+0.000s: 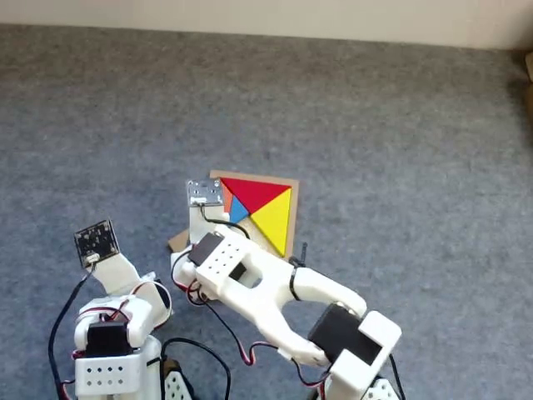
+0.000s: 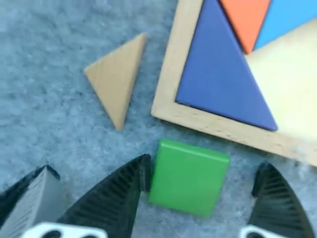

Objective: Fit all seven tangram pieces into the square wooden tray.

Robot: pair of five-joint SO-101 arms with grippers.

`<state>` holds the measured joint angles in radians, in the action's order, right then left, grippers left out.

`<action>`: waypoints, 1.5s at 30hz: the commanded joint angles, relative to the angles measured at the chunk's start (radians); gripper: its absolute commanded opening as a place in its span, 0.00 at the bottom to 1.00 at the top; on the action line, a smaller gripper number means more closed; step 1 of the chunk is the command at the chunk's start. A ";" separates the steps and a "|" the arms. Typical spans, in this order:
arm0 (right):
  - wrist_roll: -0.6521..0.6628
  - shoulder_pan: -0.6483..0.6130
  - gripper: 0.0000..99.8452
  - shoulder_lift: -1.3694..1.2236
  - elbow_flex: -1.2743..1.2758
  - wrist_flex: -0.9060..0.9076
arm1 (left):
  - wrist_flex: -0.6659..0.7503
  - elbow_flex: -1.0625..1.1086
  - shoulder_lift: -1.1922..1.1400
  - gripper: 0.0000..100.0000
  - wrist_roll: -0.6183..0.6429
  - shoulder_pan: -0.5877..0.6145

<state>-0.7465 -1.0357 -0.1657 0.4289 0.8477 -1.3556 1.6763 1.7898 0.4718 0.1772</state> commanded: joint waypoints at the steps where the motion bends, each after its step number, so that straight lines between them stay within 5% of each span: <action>1: 0.005 0.021 0.32 0.004 -0.042 0.051 | -0.006 0.019 0.039 0.04 -0.006 -0.019; 14: 0.092 0.093 0.28 0.004 -0.036 0.168 | -0.006 0.019 0.039 0.04 -0.006 -0.019; 22: 0.304 0.097 0.02 0.007 -0.039 0.171 | -0.006 0.019 0.039 0.04 -0.006 -0.019; 32: 0.554 0.130 0.01 0.260 -0.035 0.306 | -0.006 0.019 0.039 0.04 -0.006 -0.019; 37: 0.710 0.234 0.01 0.308 -0.041 0.285 | -0.006 0.019 0.039 0.04 -0.006 -0.019; 45: 0.816 0.320 0.01 0.305 0.053 -0.016 | -0.006 0.019 0.039 0.04 -0.006 -0.019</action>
<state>0.0468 -0.7457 0.0798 0.4703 0.9521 -1.3587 1.6763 1.7898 0.4718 0.1772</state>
